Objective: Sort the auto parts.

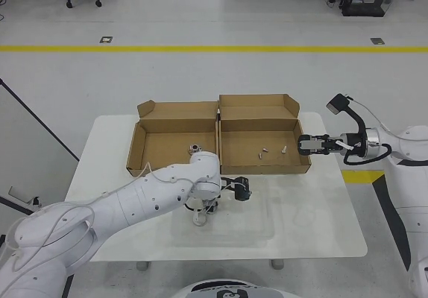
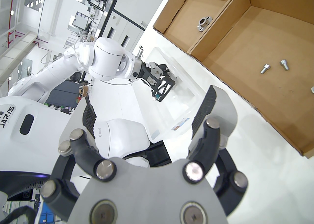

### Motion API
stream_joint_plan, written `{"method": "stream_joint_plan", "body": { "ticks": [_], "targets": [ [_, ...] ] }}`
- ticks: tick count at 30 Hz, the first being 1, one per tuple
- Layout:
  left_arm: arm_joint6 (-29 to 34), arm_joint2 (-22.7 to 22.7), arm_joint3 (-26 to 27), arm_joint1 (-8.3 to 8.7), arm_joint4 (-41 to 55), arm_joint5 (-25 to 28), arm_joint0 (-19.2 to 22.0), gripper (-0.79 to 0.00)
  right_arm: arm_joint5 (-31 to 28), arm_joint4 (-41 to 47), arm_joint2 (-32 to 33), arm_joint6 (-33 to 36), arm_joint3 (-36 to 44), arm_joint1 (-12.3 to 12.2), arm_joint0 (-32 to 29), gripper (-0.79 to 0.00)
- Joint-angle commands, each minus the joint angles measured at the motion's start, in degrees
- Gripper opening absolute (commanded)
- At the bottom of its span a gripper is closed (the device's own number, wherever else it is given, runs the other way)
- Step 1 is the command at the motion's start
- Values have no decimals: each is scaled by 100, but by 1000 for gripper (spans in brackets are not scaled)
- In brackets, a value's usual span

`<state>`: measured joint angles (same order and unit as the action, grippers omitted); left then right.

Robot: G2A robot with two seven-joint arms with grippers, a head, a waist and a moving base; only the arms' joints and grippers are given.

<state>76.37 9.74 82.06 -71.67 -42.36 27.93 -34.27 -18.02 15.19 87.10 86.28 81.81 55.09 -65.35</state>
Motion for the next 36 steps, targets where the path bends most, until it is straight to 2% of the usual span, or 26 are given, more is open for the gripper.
{"method": "stream_joint_plan", "body": {
  "ticks": [1,16,18,19,29,36],
  "targets": [
    [77,0,-42,-6,22,-78,12,-517,0,0,0,0,1,0,0,0],
    [13,0,-249,-86,13,-14,-26,-536,0,0,0,0,1,0,0,0],
    [11,0,-279,-102,8,-11,-35,-625,0,0,0,0,1,0,0,0],
    [26,0,-297,-110,16,-27,-35,-785,0,0,0,0,1,0,0,0],
    [310,0,-173,-146,256,-311,164,-785,0,0,0,0,1,0,0,0],
    [661,0,335,-71,913,-662,732,-785,0,0,0,0,1,0,0,0]
  ]
}}
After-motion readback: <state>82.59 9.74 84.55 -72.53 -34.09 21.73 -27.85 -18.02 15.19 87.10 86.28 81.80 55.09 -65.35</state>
